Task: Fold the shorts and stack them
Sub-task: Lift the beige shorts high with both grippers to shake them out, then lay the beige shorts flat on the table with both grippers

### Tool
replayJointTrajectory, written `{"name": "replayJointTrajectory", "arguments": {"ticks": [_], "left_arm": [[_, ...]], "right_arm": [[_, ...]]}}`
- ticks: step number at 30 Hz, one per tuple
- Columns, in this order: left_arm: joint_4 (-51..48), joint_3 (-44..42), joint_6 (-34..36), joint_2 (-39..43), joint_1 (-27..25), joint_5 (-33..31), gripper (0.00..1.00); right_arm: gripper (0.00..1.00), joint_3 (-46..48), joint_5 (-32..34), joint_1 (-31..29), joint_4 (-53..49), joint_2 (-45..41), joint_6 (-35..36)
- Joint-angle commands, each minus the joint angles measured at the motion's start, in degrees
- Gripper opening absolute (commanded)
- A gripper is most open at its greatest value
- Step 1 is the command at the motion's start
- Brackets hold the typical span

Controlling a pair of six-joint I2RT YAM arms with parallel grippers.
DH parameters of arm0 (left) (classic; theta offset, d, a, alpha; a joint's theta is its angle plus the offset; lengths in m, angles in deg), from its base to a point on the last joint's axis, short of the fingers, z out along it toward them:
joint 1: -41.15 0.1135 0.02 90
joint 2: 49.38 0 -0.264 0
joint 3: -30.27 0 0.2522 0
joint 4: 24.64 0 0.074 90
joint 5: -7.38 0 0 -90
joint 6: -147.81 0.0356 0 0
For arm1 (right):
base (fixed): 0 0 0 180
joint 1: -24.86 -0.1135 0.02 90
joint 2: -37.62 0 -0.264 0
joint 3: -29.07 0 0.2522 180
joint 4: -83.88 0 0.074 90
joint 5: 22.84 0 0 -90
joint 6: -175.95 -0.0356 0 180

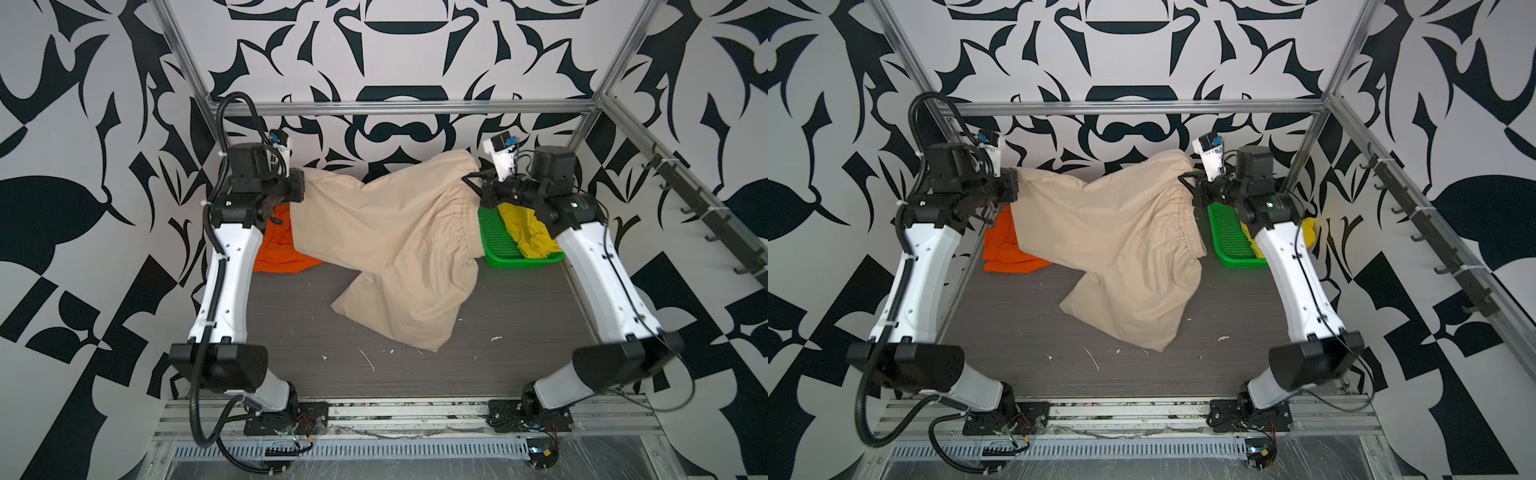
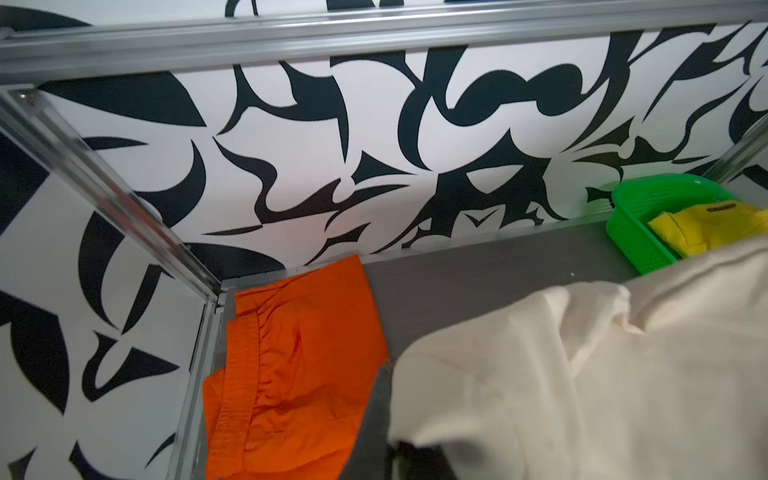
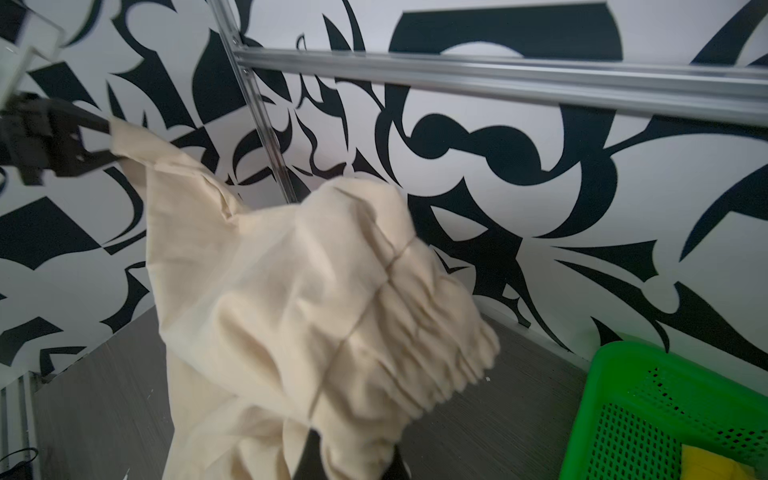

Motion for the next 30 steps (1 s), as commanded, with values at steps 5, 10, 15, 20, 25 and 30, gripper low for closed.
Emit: {"name": "replayJointTrajectory", "arguments": {"ticks": [5, 10, 15, 20, 25, 30], "left_arm": [[0.9, 15.8, 4.0, -2.6, 2.4, 5.3, 0.07], [6.3, -1.1, 10.2, 8.2, 2.4, 7.1, 0.07], [9.7, -28.0, 17.6, 21.5, 2.4, 8.2, 0.07], [15.0, -51.5, 26.3, 29.4, 2.3, 6.4, 0.08], [17.8, -62.1, 30.1, 31.8, 1.9, 4.7, 0.14], [11.3, -62.8, 37.3, 30.6, -1.5, -0.4, 0.2]], "right_arm": [[0.0, -24.2, -2.9, 0.2, -0.1, 7.5, 3.7], [0.0, -6.9, -2.4, 0.2, 4.0, -0.4, 7.6], [0.0, 23.7, -4.9, 0.2, 10.1, -11.8, 20.1], [0.0, 44.2, -4.9, -1.9, 12.5, -17.9, 31.3], [0.0, 52.7, 3.5, -7.4, 9.7, -19.0, 38.5], [0.0, 58.7, 6.1, -12.4, 7.6, -22.6, 44.0]]}}
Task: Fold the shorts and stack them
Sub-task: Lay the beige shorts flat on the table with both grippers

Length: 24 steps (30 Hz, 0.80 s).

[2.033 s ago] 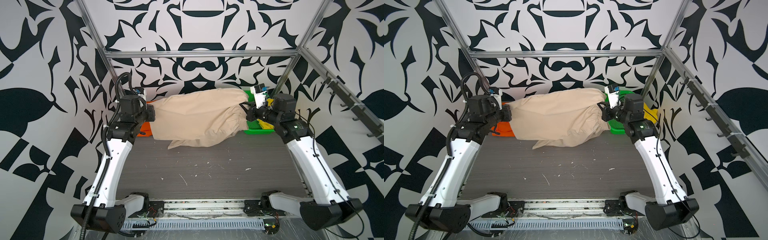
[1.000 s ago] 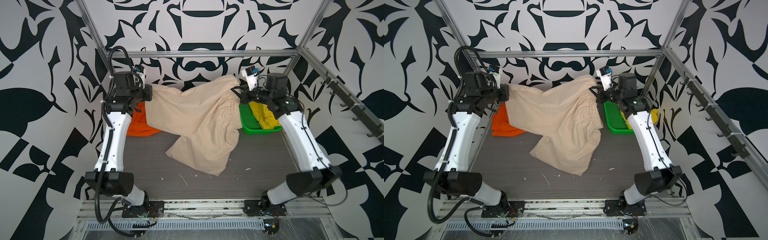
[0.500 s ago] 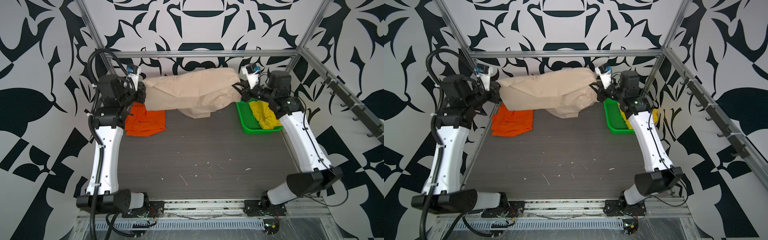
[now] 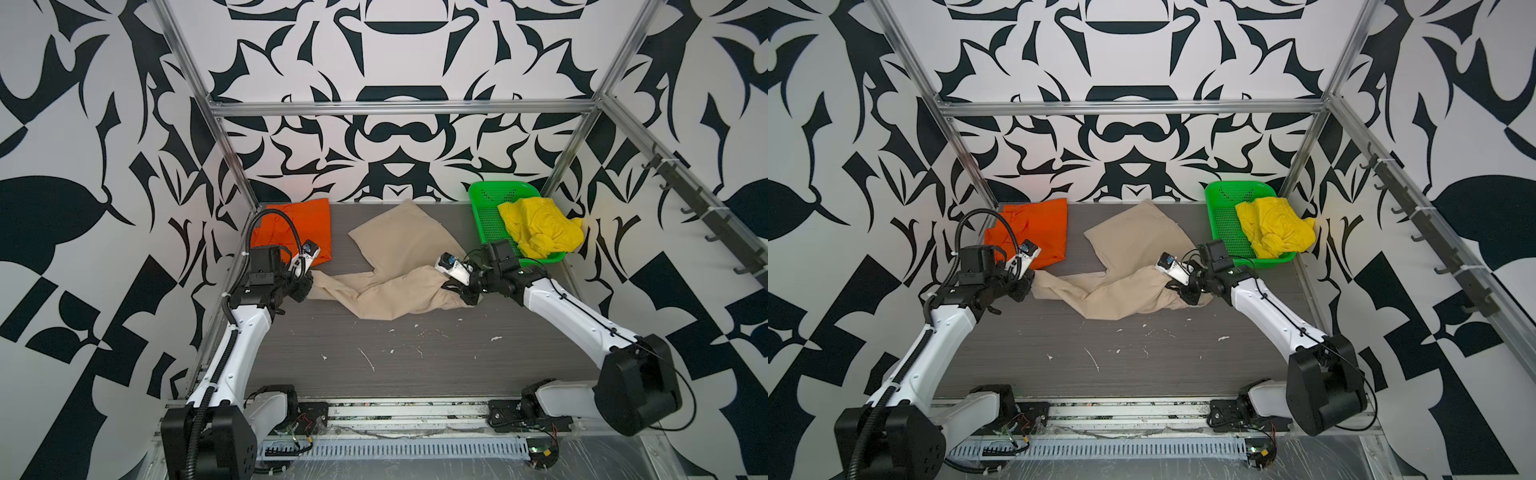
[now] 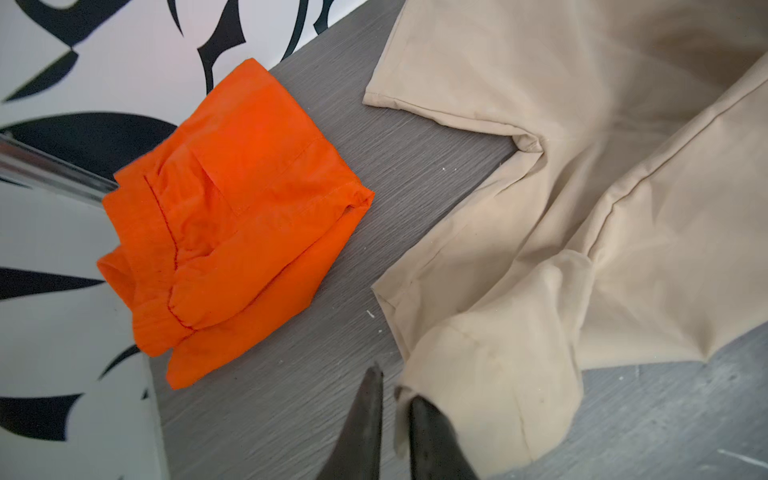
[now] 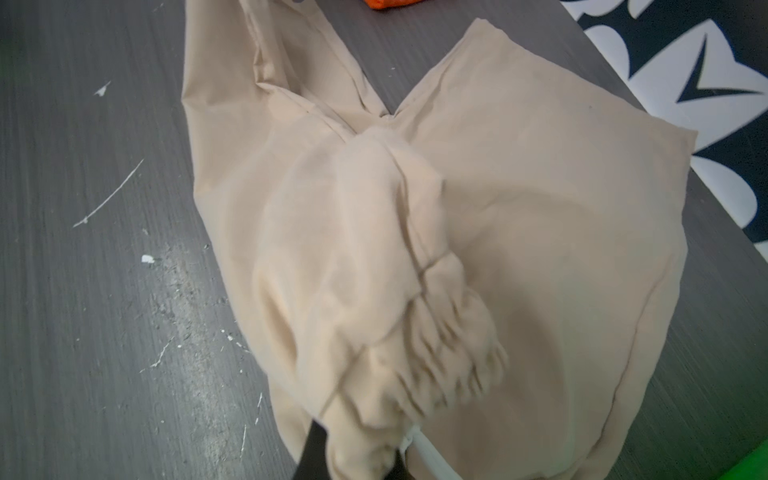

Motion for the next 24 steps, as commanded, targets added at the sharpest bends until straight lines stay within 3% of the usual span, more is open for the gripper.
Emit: {"name": "replayJointTrajectory", "arguments": {"ticks": [1, 3, 6, 10, 11, 17, 21, 24], "left_arm": [[-2.7, 1.1, 7.7, 1.0, -2.4, -4.8, 0.24], [-6.2, 1.2, 9.1, 1.3, -3.6, -7.8, 0.38], [-11.0, 1.3, 8.8, 3.8, -4.0, -9.9, 0.61], [-16.2, 2.2, 4.6, 9.0, -3.9, -10.1, 0.71], [-16.9, 2.4, 2.7, 10.2, -3.9, -10.3, 0.72], [-17.9, 4.4, -7.6, 13.8, -3.9, -5.6, 0.73], [-13.9, 4.2, -17.3, 12.4, -3.9, -0.4, 0.73], [-10.3, 4.5, -27.9, 8.5, -3.9, 3.5, 0.72]], "right_arm": [[0.0, 2.4, 2.6, -2.8, -0.8, -5.2, 7.5], [0.03, 4.8, 4.0, -5.4, -3.9, -8.0, 9.8], [0.27, 6.4, 5.9, -8.5, -9.5, -12.7, 9.1], [0.59, 5.5, 6.7, -10.0, -13.6, -19.3, 0.0], [0.61, 4.9, 6.7, -10.1, -14.2, -21.2, -3.4], [0.62, 2.8, 6.3, -10.0, -9.0, -24.5, -26.0], [0.62, 2.1, 12.8, -10.1, -5.5, -20.1, -40.1], [0.62, 0.7, 12.7, -10.1, -5.4, -14.0, -48.6]]}}
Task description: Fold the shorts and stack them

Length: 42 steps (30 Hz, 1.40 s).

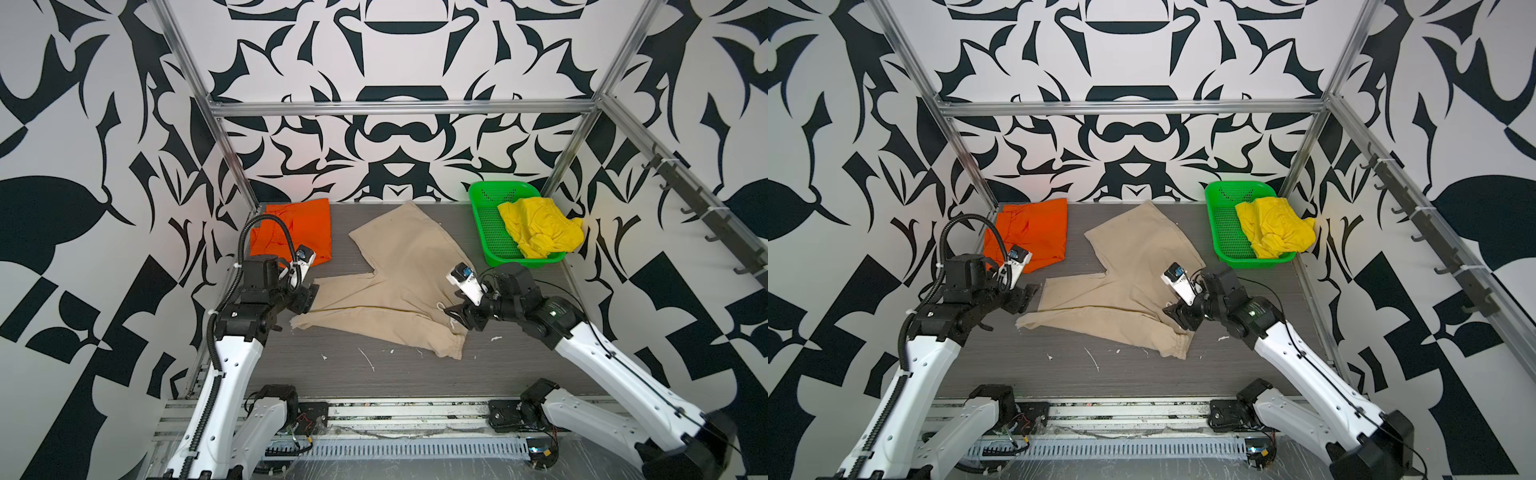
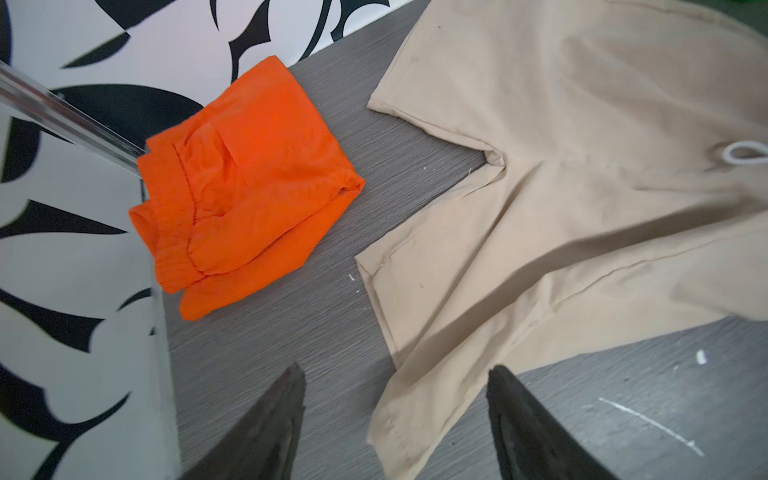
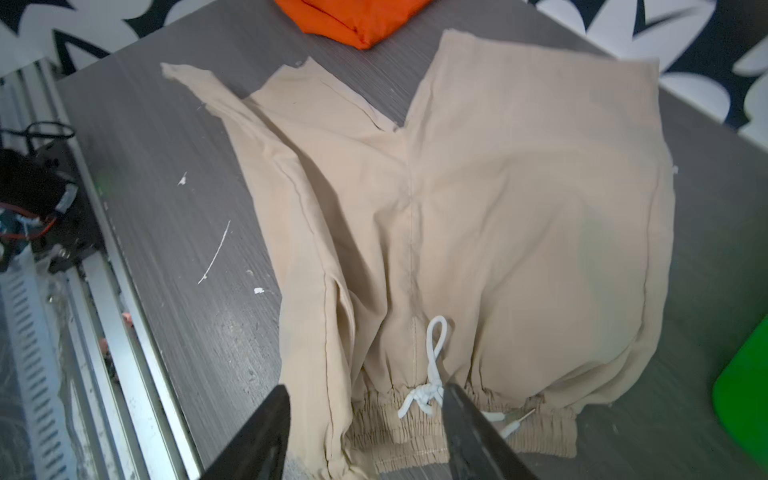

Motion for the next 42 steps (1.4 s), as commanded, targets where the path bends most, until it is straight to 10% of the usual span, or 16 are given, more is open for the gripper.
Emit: {"name": "replayJointTrajectory", "arguments": {"ticks": [1, 6, 20, 29, 42], "left_arm": [[3.6, 1.1, -14.8, -4.5, -0.1, 8.6, 0.71], [12.0, -1.1, -32.6, -13.0, -0.2, 13.3, 0.7], [13.4, 1.6, -40.1, -28.3, -2.0, 11.0, 0.69], [12.4, 0.4, -45.4, -28.2, -4.9, 14.1, 0.7], [18.1, -3.6, -56.5, -39.7, -6.0, 10.2, 0.74]], "right_arm": [[0.62, -2.5, 1.7, -0.1, 3.2, 5.9, -16.5], [0.62, -2.8, 2.6, -0.4, 5.3, 15.4, -27.0], [0.47, 5.3, -9.9, -13.7, 1.8, 18.0, -30.2], [0.6, 5.8, -3.1, -13.9, -0.6, 5.7, -38.3], [0.64, 8.7, 9.3, -10.6, 3.6, 23.7, -51.8]]}}
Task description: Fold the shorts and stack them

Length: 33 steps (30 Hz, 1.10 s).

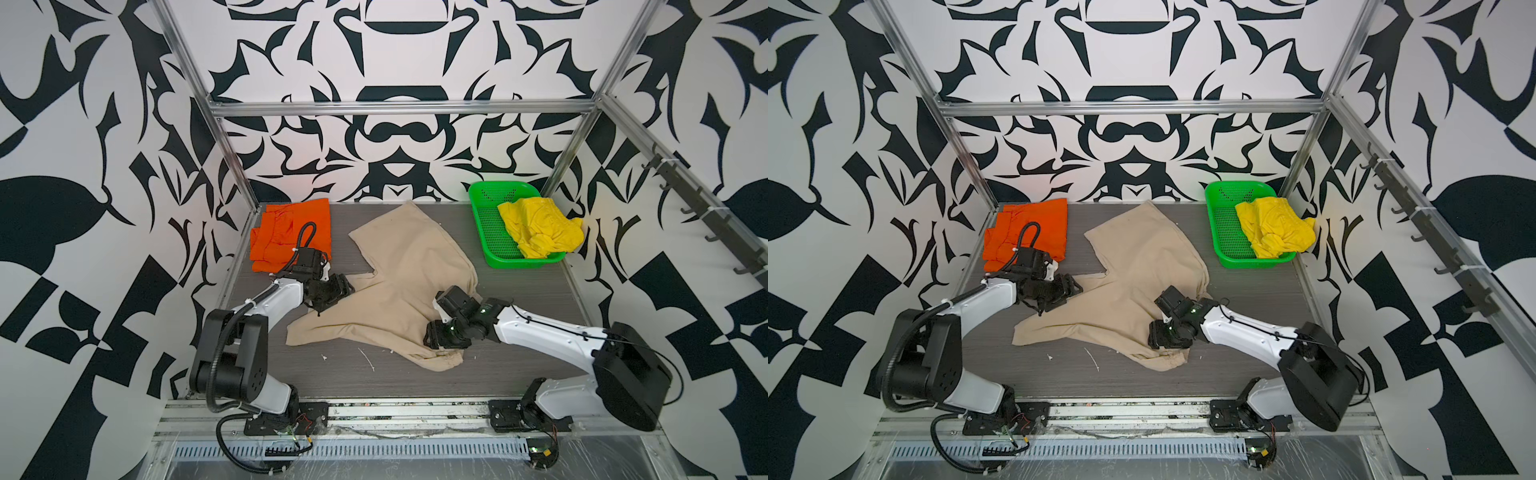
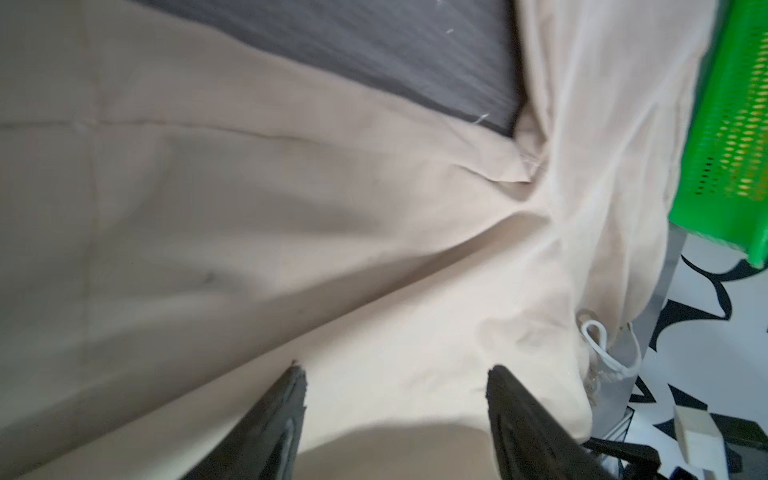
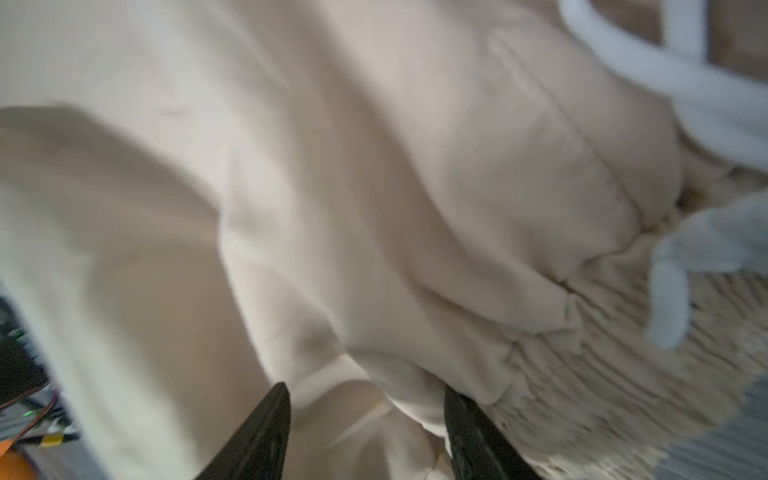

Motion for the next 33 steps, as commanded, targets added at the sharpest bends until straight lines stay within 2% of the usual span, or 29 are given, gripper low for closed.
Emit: {"name": "replayJointTrajectory", "arguments": {"ticks": [1, 5, 9, 13, 16, 21, 24, 28, 33], "left_arm": [[-0.3, 0.4, -2.5, -3.2, 0.1, -2.8, 0.74], [-0.4, 0.0, -3.5, -4.5, 0.5, -4.9, 0.75], [1.9, -2.0, -5.6, -1.5, 0.9, -4.7, 0.76], [3.1, -1.6, -6.5, 3.1, 0.9, -3.6, 0.75], [2.9, 0.2, -7.0, 5.5, 0.8, -2.8, 0.75], [4.8, 1.3, -8.0, 6.2, 0.8, -4.2, 0.75], [4.8, 2.4, -7.6, 3.1, 0.8, -4.0, 0.74], [3.5, 3.2, -7.0, -0.6, 0.8, -5.6, 0.74], [-1.0, 4.3, -4.6, 1.4, 1.1, -11.9, 0.74]], "right_arm": [[0.64, 1.7, 4.1, 3.5, -1.0, 1.3, -1.8], [0.64, 0.7, 5.8, 10.9, -0.5, 4.9, 3.7], [0.65, -5.5, 6.4, 16.7, 0.3, 10.6, 11.5], [0.67, -17.9, 7.2, 17.8, -5.8, 13.0, 19.7], [0.67, -22.4, 6.3, 17.4, -10.1, 9.0, 20.9], [0.65, -16.5, -0.3, 13.9, -4.8, 0.6, 17.1], [0.65, -10.8, -2.2, 11.7, -0.4, -0.4, 13.5], [0.65, -3.3, -1.6, 11.5, 1.9, -1.1, 9.2], [0.65, 2.4, -0.4, 11.5, 2.8, -2.4, 7.9]]}}
